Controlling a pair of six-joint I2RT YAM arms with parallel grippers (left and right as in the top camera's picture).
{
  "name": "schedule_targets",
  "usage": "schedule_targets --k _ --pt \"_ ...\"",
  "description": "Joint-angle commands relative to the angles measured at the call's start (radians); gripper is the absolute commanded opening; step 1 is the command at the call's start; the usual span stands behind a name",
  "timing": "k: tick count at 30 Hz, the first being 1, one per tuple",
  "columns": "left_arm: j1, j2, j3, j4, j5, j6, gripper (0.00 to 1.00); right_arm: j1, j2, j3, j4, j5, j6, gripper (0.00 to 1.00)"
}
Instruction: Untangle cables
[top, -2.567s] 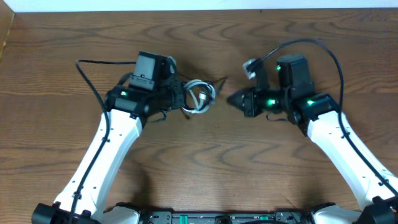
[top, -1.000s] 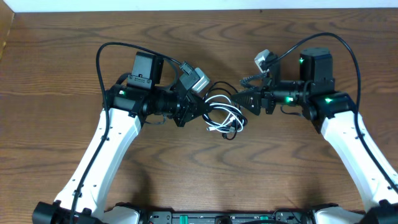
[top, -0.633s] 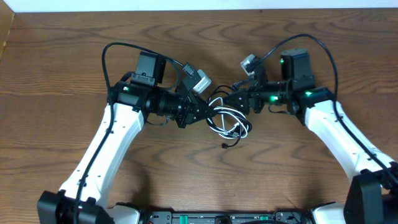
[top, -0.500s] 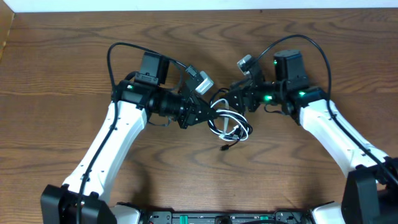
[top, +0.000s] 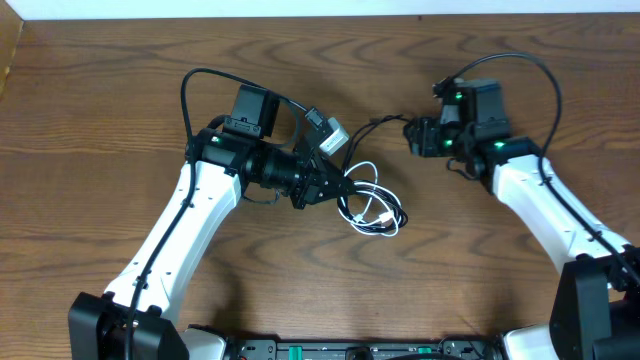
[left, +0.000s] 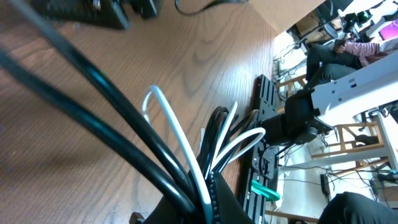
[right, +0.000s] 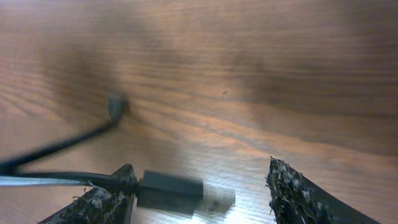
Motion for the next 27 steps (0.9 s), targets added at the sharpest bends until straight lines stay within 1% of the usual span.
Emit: schedule_targets --k 1,2,5,9,10,13,17,24,27 --pt "-0.005 -0.002 0.007 -0.006 0.043 0.020 0.07 -0.040 -0.002 0.026 0.013 -0.211 -0.094 0.64" --pt "-0.005 -0.002 0.007 -0.008 0.043 0.020 0.08 -0.048 -0.009 0.035 0.011 -0.297 -0.127 0.65" --pt "-0.005 -0.002 0.007 -0.014 0.043 0.020 0.07 -0.060 -0.039 0.056 0.000 -0.446 -0.188 0.67" --pt "-0.005 -0.002 0.007 -0.026 0.042 0.020 0.08 -0.062 -0.122 0.061 0.001 -0.558 -0.246 0.72" --pt "-0.005 -0.002 0.007 -0.026 0.043 0.020 0.07 -0.064 -0.138 0.061 0.001 -0.567 -0.245 0.72" --pt "-0.005 -0.002 0.007 -0.026 0.043 0.017 0.07 -0.080 -0.180 0.061 0.002 -0.614 -0.259 0.78" --pt "-0.005 -0.001 0.007 -0.025 0.043 0.009 0.07 -0.077 -0.188 0.061 -0.010 -0.774 -0.352 0.83" --pt "-0.005 -0.001 0.007 -0.025 0.043 -0.006 0.07 0.002 -0.166 0.061 -0.166 -0.777 -0.536 0.83" --pt "-0.005 -0.001 0.007 -0.025 0.043 -0.006 0.07 0.042 -0.159 0.060 -0.199 -0.715 -0.552 0.83"
